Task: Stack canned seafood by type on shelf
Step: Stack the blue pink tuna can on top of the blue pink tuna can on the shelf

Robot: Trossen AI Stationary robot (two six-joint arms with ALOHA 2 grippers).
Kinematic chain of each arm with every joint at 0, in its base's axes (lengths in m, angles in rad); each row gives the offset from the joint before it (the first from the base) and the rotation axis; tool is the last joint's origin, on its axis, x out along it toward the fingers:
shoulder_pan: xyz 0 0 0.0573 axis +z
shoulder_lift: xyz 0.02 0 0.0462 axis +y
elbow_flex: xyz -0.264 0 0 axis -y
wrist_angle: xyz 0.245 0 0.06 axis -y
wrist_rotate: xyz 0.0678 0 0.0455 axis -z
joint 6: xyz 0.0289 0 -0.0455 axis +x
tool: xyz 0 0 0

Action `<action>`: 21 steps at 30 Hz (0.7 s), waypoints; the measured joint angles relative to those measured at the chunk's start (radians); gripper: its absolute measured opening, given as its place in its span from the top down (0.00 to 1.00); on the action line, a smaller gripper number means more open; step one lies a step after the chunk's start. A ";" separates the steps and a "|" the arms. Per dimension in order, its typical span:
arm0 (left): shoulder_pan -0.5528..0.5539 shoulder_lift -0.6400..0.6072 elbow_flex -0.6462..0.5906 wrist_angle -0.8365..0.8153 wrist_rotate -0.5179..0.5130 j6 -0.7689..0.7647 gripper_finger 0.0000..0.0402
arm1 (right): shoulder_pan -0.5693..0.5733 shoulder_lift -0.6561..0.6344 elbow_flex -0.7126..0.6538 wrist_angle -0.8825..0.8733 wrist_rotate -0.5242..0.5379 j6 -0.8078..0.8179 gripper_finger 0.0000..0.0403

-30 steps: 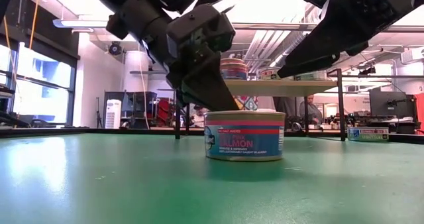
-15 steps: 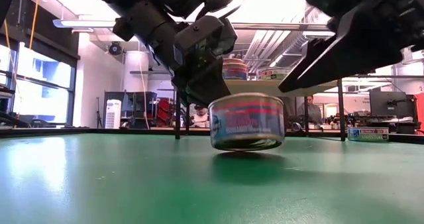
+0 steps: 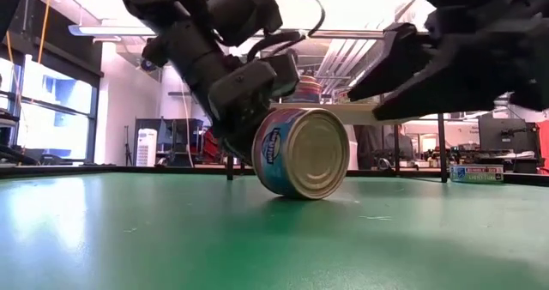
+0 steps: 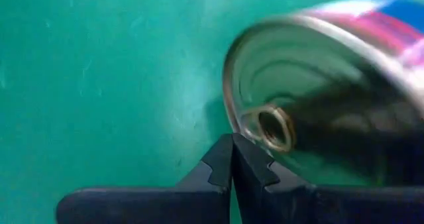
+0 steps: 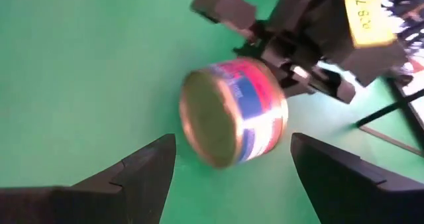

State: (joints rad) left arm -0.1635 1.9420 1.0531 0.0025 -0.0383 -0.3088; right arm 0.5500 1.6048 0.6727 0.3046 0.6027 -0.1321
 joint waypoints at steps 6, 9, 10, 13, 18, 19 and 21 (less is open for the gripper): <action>0.000 -0.005 0.002 0.012 -0.001 0.005 1.00 | -0.065 0.033 0.021 0.050 -0.094 0.001 0.27; 0.000 -0.005 0.002 0.019 -0.014 0.006 1.00 | -0.118 0.033 0.052 0.023 -0.193 0.001 0.27; 0.000 -0.005 0.002 0.019 -0.017 0.006 1.00 | -0.138 0.033 0.060 0.013 -0.223 0.000 0.27; 0.000 -0.005 0.002 0.020 -0.023 0.006 1.00 | -0.195 0.033 0.078 0.008 -0.315 -0.005 0.27; 0.000 -0.005 0.002 0.018 -0.030 0.007 1.00 | -0.270 0.033 0.084 0.004 -0.511 -0.071 0.27; 0.000 -0.006 0.003 0.017 -0.030 0.007 1.00 | -0.281 0.036 0.084 0.006 -0.551 -0.080 0.27; 0.000 -0.006 0.003 0.015 -0.030 0.007 1.00 | -0.300 0.039 0.084 0.005 -0.603 -0.096 0.27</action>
State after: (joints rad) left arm -0.1638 1.9362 1.0557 0.0179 -0.0681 -0.3019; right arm 0.2500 1.6436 0.7570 0.3094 0.0001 -0.2285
